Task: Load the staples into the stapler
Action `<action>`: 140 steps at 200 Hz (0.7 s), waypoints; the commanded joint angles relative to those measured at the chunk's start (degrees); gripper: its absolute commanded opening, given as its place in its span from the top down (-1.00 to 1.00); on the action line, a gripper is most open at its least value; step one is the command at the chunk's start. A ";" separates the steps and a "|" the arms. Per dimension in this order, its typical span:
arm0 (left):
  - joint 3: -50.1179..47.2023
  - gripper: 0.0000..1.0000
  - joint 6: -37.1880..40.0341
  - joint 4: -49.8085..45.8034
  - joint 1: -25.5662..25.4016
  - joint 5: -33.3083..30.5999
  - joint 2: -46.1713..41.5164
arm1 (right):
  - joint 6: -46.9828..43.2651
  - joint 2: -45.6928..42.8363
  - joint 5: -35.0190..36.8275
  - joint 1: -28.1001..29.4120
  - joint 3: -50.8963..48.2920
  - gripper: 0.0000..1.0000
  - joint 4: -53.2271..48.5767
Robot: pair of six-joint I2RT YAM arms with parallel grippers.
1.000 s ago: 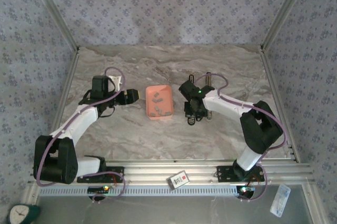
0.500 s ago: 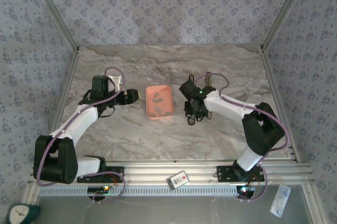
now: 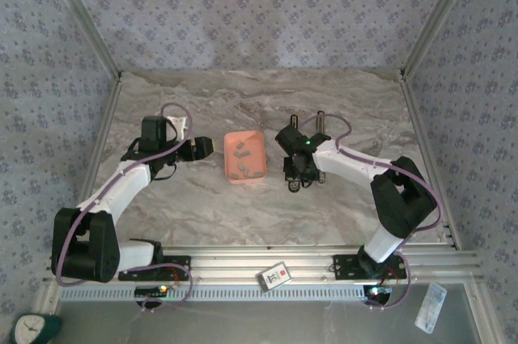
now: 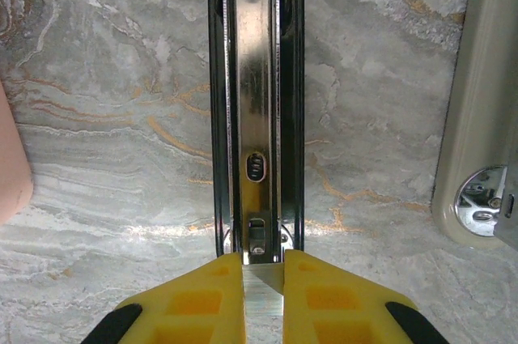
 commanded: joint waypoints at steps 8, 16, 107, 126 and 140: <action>1.25 -0.54 0.82 -0.05 -0.11 0.01 0.83 | 0.50 -1.18 1.23 0.55 1.46 0.70 -1.94; 1.25 -0.54 0.86 -0.06 -0.16 -0.07 0.83 | 0.49 -1.14 1.19 0.55 1.61 0.70 -1.94; 1.25 -0.54 0.74 0.03 -0.06 0.03 0.95 | 0.60 -0.70 1.29 0.77 2.22 0.70 -1.81; 1.18 -0.54 0.73 0.03 -0.04 0.02 0.99 | 0.68 -0.17 1.17 0.74 2.21 0.70 -1.83; 1.25 -0.54 0.69 0.03 -0.10 0.00 1.00 | 0.68 -0.15 1.23 0.90 2.25 0.70 -1.82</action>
